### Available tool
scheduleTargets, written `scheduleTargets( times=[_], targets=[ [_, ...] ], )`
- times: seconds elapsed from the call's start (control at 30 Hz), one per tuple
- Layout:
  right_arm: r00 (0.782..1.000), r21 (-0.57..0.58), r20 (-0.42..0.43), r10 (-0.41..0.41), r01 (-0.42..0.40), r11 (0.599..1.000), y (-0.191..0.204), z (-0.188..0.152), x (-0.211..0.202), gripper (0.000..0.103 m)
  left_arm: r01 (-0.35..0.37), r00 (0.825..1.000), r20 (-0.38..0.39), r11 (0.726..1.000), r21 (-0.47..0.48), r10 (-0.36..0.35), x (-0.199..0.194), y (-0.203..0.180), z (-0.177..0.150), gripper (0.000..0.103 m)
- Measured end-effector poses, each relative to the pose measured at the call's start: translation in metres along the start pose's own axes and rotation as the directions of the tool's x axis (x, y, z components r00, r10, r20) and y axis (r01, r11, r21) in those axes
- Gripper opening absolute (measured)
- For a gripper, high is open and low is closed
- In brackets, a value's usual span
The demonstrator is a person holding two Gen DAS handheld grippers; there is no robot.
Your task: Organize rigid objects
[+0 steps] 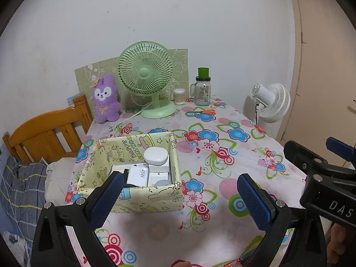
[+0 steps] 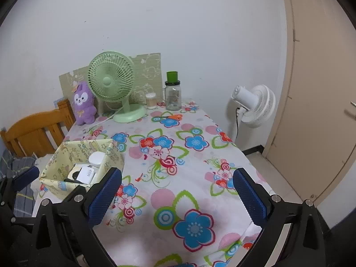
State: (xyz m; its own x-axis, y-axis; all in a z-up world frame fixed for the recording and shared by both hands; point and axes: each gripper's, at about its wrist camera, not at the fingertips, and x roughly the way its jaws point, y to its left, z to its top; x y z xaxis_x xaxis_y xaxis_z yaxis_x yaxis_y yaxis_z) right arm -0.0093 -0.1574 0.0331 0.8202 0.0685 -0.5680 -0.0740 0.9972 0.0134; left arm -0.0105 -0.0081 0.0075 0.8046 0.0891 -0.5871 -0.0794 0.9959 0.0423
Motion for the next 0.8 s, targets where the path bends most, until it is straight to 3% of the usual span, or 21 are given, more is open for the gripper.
scheduleTargets(
  times=[0.8],
  targets=[
    [0.997, 0.02, 0.058, -0.049, 0.048, 0.999, -0.014, -0.003, -0.028, 0.103, 0.013, 0.997, 0.078, 1.0, -0.008, -0.012, -0.028, 0.009, 0.006, 0.103]
  ],
)
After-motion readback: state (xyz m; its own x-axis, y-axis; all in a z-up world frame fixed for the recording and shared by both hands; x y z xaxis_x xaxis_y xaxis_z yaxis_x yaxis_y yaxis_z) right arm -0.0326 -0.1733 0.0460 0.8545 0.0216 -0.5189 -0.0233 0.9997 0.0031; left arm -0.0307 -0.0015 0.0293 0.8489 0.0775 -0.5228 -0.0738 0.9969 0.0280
